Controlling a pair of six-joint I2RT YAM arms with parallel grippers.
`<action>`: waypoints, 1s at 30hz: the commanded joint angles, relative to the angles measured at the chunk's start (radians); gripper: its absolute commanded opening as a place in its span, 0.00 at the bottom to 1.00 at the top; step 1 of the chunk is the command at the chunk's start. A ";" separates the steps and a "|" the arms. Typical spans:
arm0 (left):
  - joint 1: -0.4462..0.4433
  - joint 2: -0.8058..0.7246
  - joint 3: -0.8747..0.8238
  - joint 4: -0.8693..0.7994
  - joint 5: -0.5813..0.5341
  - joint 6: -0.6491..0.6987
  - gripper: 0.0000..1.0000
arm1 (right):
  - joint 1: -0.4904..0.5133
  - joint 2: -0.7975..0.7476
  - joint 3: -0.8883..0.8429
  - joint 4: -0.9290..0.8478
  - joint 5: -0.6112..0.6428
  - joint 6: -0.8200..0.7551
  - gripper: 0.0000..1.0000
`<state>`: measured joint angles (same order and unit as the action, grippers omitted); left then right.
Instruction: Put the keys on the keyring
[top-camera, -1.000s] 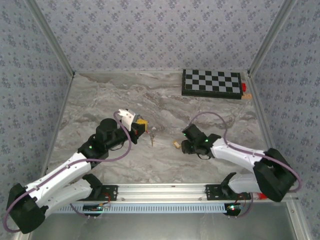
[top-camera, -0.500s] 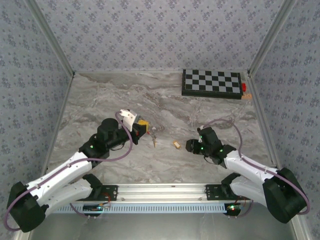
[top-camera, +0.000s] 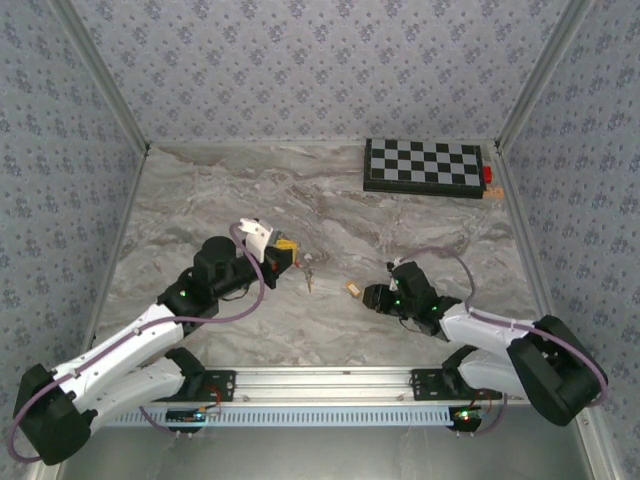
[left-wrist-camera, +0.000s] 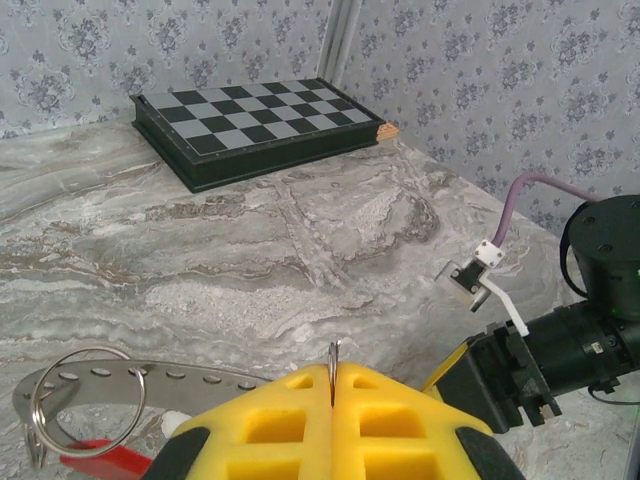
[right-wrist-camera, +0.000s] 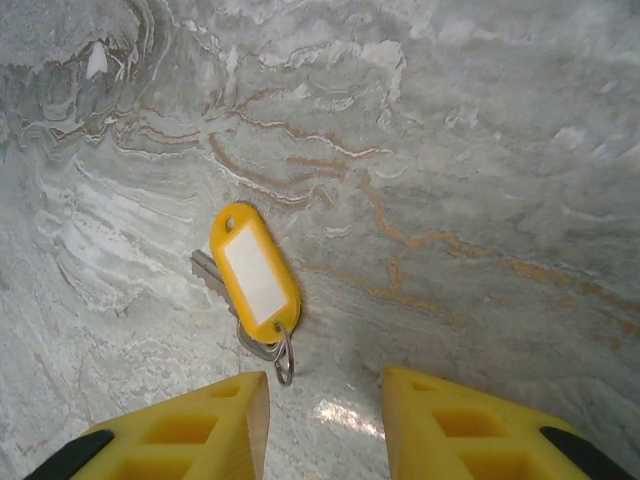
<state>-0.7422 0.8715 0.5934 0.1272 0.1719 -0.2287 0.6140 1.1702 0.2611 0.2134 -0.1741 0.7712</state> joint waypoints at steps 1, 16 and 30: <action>-0.008 -0.012 0.008 0.038 0.021 -0.004 0.00 | 0.006 0.040 -0.016 0.086 -0.015 0.036 0.34; -0.008 -0.006 0.009 0.034 0.019 -0.001 0.00 | 0.005 0.132 0.018 0.141 -0.065 0.031 0.23; -0.009 -0.006 0.010 0.032 0.021 -0.001 0.00 | 0.062 0.087 0.079 0.010 0.002 -0.013 0.27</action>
<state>-0.7425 0.8719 0.5934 0.1272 0.1719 -0.2283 0.6342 1.2392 0.3027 0.2153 -0.1547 0.7807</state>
